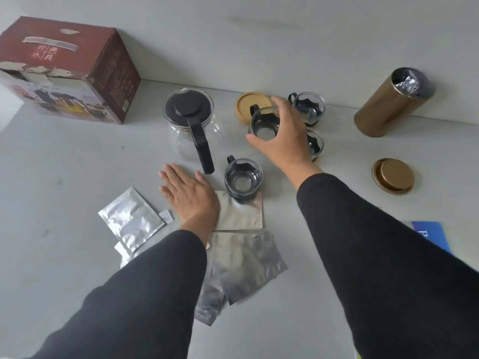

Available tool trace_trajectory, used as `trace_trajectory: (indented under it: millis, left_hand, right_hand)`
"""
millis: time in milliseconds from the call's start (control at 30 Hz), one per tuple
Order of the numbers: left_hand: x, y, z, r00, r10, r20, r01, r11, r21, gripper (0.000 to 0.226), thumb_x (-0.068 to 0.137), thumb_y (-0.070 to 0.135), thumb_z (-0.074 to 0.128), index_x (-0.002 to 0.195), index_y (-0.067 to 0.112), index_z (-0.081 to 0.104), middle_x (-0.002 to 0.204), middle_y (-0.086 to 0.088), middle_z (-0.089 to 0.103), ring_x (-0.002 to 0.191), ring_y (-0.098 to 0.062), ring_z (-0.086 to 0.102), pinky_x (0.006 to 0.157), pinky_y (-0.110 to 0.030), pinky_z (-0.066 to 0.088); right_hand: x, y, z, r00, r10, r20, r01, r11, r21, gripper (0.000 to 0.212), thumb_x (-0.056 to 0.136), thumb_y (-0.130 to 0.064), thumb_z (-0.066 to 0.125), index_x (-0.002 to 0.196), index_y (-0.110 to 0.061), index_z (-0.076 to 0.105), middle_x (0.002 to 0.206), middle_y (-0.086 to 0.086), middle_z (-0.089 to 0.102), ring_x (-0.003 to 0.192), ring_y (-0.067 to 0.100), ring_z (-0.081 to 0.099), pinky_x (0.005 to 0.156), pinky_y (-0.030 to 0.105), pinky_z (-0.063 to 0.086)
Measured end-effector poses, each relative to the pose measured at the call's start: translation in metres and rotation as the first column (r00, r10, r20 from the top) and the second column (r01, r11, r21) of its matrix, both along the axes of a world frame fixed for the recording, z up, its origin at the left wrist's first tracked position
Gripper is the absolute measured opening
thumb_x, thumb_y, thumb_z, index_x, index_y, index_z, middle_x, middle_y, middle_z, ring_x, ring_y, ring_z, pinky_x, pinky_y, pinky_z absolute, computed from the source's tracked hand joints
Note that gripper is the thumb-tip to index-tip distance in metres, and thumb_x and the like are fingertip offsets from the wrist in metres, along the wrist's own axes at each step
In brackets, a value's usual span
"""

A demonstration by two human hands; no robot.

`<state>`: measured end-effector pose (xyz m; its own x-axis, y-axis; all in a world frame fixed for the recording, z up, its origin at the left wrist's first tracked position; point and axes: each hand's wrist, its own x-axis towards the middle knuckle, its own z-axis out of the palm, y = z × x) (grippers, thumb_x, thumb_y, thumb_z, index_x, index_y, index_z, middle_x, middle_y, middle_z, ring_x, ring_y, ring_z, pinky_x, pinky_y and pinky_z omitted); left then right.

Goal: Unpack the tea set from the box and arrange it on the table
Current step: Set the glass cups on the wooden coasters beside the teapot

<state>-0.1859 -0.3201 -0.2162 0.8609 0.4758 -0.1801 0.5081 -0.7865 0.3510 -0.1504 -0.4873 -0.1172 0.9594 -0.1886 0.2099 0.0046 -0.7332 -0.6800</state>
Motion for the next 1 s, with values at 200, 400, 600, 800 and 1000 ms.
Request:
trace_trajectory:
  millis: [200, 400, 600, 800, 1000]
  left_hand:
    - [-0.003, 0.004, 0.007, 0.998, -0.059, -0.033, 0.058, 0.998, -0.039, 0.065, 0.102, 0.04, 0.015, 0.15, 0.002, -0.007, 0.159, -0.01, -0.01, 0.147, -0.024, -0.013, 0.119, -0.039, -0.008]
    - [-0.004, 0.009, 0.01, 0.994, -0.095, -0.053, 0.09, 0.992, -0.09, 0.066, 0.102, 0.04, 0.017, 0.15, 0.002, -0.008, 0.159, -0.01, -0.013, 0.146, -0.024, -0.015, 0.119, -0.039, -0.009]
    - [-0.001, 0.015, 0.011, 0.994, -0.097, -0.045, 0.09, 0.985, -0.145, 0.064, 0.103, 0.038, 0.02, 0.151, 0.004, -0.005, 0.16, -0.007, -0.011, 0.147, -0.022, -0.014, 0.119, -0.037, -0.008]
    - [-0.003, 0.017, 0.01, 0.996, -0.094, 0.005, 0.094, 0.98, -0.178, 0.061, 0.103, 0.035, 0.02, 0.151, 0.005, -0.003, 0.16, -0.005, -0.009, 0.147, -0.02, -0.013, 0.119, -0.035, -0.008]
    - [-0.003, 0.018, 0.005, 0.994, -0.021, 0.108, 0.042, 0.98, -0.197, 0.055, 0.102, 0.028, 0.024, 0.151, 0.006, 0.011, 0.16, -0.006, 0.004, 0.148, -0.021, -0.005, 0.12, -0.035, -0.003]
  right_hand:
    - [-0.059, -0.028, 0.002, 0.999, -0.037, 0.008, 0.037, 0.999, -0.009, 0.081, 0.066, -0.032, 0.081, 0.135, -0.015, 0.044, 0.125, 0.009, 0.054, 0.112, 0.022, 0.054, 0.095, 0.027, 0.042]
    - [-0.12, -0.044, -0.025, 0.993, -0.062, -0.099, 0.055, 0.996, -0.073, 0.08, 0.068, -0.033, 0.08, 0.136, -0.018, 0.041, 0.121, 0.01, 0.053, 0.11, 0.024, 0.054, 0.09, 0.027, 0.042]
    - [-0.14, -0.046, -0.046, 0.984, -0.068, -0.163, 0.058, 0.996, -0.064, 0.08, 0.07, -0.032, 0.078, 0.138, -0.018, 0.039, 0.121, 0.01, 0.051, 0.11, 0.023, 0.051, 0.084, 0.018, 0.035]
    - [-0.136, -0.044, -0.048, 0.985, -0.072, -0.159, 0.062, 0.996, -0.063, 0.082, 0.07, -0.032, 0.077, 0.139, -0.018, 0.037, 0.123, 0.01, 0.048, 0.114, 0.025, 0.049, 0.09, 0.029, 0.042]
    - [-0.121, -0.043, -0.025, 0.998, -0.068, 0.009, 0.069, 0.983, -0.171, 0.077, 0.072, -0.043, 0.069, 0.135, -0.009, 0.041, 0.126, 0.011, 0.048, 0.119, 0.026, 0.043, 0.096, 0.035, 0.042]
